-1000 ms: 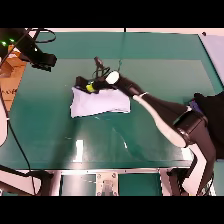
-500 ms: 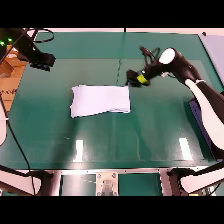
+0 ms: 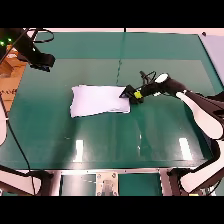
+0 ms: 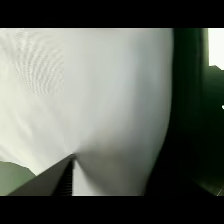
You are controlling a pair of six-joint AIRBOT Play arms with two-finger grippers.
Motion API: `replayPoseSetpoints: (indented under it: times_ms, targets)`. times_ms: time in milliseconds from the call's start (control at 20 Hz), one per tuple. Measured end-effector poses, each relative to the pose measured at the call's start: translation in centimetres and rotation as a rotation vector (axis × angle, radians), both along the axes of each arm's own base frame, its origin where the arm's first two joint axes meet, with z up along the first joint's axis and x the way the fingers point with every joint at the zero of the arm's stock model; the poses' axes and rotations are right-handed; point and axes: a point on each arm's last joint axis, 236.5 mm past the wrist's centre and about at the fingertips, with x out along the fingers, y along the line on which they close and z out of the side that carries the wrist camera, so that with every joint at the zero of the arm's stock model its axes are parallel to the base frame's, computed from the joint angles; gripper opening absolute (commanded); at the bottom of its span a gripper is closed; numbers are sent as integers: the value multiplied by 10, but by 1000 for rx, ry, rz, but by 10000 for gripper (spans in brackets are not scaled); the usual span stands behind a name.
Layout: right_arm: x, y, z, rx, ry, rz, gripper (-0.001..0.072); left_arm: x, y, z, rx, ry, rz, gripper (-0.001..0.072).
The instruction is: Fold the shirts.
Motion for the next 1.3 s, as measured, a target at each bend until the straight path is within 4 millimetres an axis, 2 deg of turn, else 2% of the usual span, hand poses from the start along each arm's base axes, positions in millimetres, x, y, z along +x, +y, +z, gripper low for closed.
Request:
replayPoseSetpoints:
  times_ms: [50, 100, 250, 350, 450, 550, 600, 700, 800, 950, 1100, 1200, 1300]
  targets:
    - [1, 8, -1, 21, -8, 8, 26, 0, 0, 0, 0, 1, 0, 22]
    - [6, 16, 5, 54, -26, 9, 15, 0, 0, 0, 0, 1, 0, 22]
    - [29, 32, 49, 145, -117, 8, 13, 0, 0, 0, 0, 2, 0, 23]
    - [50, 27, 101, 201, -210, -16, 13, 0, 0, 0, 0, 2, 0, 22]
    - [72, -2, 154, 222, -307, -69, 13, 0, 0, 0, 0, 2, 0, 23]
    - [91, -49, 216, 244, -414, -161, 13, -1, 0, 0, -1, 2, 2, 22]
    - [97, -81, 242, 242, -456, -216, 13, -1, 0, 0, -1, 2, 3, 22]
    - [101, -148, 285, 224, -533, -326, 13, -1, 0, 0, -4, 3, 12, 23]
    - [95, -220, 315, 199, -585, -447, 13, -1, -1, 0, -10, 3, 15, 23]
    - [69, -328, 340, 135, -632, -636, 13, -1, -4, 0, -20, 5, 16, 23]
    - [25, -424, 347, 59, -638, -816, 13, -1, -7, 0, -32, 6, 13, 22]
    - [-12, -470, 347, -13, -618, -917, 13, -2, -9, 1, -43, 7, 9, 22]
    - [-50, -504, 339, -111, -560, -1002, 13, -2, -12, 1, -52, 8, 6, 23]
